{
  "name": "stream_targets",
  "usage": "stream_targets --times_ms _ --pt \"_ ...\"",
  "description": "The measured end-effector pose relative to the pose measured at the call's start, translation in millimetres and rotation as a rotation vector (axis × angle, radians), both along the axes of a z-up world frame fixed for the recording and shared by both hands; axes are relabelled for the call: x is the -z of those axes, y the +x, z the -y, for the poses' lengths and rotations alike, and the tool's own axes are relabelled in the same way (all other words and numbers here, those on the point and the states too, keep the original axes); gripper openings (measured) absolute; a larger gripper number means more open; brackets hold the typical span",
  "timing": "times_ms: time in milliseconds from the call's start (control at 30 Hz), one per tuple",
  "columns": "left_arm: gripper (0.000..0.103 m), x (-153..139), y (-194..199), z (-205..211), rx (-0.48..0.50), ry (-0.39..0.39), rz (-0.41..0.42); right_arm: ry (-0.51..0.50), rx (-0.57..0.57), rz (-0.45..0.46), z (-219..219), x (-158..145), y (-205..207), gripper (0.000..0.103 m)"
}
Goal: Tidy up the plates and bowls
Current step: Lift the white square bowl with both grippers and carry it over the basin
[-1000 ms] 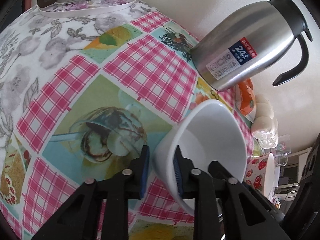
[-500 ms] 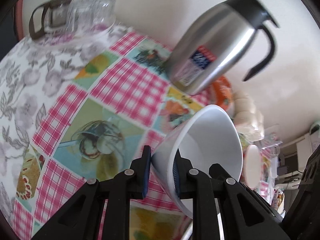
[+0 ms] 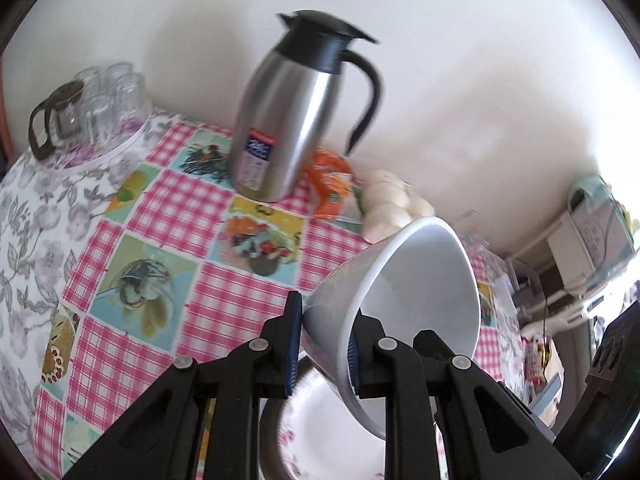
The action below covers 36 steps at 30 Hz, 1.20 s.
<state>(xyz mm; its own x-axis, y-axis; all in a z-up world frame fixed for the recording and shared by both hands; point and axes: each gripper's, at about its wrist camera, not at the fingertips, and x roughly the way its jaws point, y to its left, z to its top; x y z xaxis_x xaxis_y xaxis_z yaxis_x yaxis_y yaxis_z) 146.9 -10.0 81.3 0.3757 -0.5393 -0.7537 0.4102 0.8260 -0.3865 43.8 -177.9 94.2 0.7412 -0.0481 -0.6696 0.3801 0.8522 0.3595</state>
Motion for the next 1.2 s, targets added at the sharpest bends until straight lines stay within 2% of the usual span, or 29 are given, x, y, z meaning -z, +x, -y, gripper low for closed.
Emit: stream_targets --times_ms 267,500,600,800,1200 --pt "0.021 -3.0 -35.6 22.1 0.053 0.013 -0.002 0.010 0.053 0.023 19.0 0.5 -46.6 0.015" --pt "0.021 11.5 -57.3 37.3 0.088 0.068 -0.022 0.080 0.073 -0.025 32.9 24.9 -75.5 0.015" --pt "0.021 19.8 -64.2 40.3 0.094 0.103 -0.029 0.095 0.068 -0.044 33.4 34.5 -81.1 0.016" --pt "0.021 31.8 -70.4 37.9 0.095 0.124 -0.067 0.128 0.058 -0.073 32.8 48.3 -91.7 0.016" --pt "0.021 46.8 -69.5 45.2 0.093 0.185 -0.098 0.179 0.037 -0.102 35.1 60.0 -91.5 0.018"
